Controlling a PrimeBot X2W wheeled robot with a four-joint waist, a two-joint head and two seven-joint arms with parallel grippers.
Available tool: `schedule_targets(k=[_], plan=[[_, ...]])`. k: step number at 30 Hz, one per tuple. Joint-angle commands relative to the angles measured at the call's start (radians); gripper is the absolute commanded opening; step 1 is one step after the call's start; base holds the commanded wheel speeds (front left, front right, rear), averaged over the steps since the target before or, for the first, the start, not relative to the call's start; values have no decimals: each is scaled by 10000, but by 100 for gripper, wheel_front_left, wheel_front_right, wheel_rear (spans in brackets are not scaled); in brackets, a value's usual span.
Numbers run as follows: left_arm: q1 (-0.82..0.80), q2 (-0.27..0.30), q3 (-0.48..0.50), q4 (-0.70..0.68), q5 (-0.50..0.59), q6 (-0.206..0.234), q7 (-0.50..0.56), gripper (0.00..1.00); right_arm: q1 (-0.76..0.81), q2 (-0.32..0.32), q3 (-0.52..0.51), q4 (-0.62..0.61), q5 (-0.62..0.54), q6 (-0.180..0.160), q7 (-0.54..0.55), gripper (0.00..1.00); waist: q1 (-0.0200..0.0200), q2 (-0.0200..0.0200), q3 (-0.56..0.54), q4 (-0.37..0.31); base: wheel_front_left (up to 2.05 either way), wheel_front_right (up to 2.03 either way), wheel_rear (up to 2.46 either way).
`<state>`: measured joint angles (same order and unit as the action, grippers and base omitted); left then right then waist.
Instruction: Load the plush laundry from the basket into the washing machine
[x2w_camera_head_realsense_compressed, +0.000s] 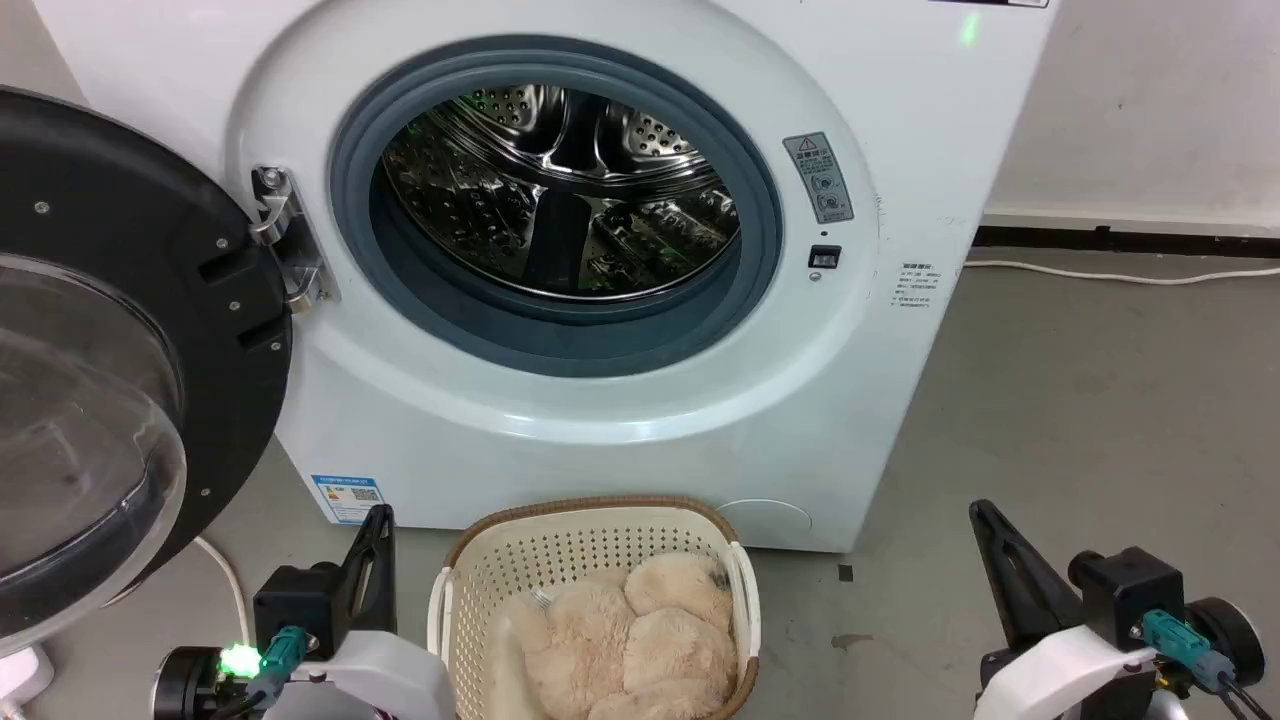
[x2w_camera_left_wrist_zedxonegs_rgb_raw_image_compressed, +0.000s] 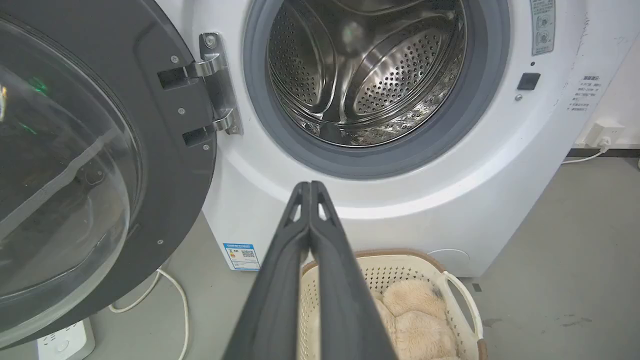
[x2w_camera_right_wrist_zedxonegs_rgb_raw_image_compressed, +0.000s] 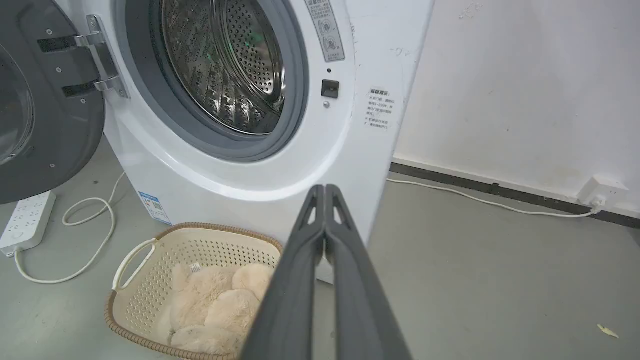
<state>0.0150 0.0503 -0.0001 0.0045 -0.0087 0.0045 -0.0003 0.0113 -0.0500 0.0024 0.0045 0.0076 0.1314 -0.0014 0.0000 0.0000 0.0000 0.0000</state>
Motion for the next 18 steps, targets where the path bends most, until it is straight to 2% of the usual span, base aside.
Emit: schedule_targets(k=[1, 18], plan=[[-150, -1, 1, -45, 87, -45, 3, 0, -113, -2, -24, -45, -76, -7, 14, 0, 0, 0, 0, 0, 0, 0, 0], [-150, -1, 1, -45, 87, -45, 3, 0, -113, -2, -24, -45, -76, -7, 14, 0, 0, 0, 0, 0, 0, 0, 0]])
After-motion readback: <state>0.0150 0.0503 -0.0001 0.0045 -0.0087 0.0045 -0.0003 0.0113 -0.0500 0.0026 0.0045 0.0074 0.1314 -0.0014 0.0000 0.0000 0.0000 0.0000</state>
